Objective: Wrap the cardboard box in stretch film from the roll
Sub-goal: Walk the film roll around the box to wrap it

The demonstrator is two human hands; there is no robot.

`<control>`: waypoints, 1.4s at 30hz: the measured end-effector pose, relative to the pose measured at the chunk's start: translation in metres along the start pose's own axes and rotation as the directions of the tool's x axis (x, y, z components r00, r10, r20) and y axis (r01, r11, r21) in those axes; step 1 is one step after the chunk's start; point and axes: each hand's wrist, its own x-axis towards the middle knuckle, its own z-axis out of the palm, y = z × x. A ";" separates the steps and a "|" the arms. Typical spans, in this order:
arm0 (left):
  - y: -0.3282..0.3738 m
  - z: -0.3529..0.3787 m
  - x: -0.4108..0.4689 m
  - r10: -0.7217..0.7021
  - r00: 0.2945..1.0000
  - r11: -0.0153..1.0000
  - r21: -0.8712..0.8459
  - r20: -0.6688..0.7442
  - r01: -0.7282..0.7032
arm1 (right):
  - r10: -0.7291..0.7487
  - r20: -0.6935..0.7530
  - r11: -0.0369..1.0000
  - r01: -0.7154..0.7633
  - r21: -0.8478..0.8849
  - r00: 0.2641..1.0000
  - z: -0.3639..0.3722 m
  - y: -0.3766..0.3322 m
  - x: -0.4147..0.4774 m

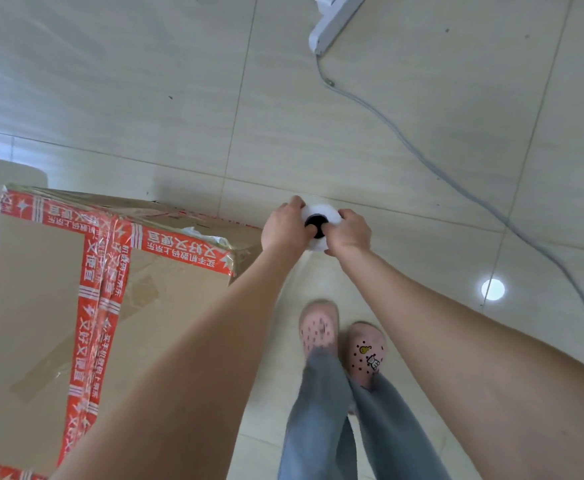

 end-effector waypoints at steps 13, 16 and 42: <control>0.015 -0.037 0.041 0.021 0.998 1.000 0.012 -0.057 -0.020 | -0.244 -0.097 0.874 0.175 -0.453 0.965 -0.005 -0.056 0.019; 0.010 -0.045 0.050 -0.119 0.988 0.983 -0.155 -0.096 0.103 | -0.372 -0.049 0.786 0.287 -0.547 0.927 0.001 -0.080 0.025; -0.007 -0.104 0.113 -0.431 0.897 0.822 -0.453 -0.102 0.344 | -0.315 0.176 0.623 0.343 -0.703 0.933 0.039 -0.180 0.068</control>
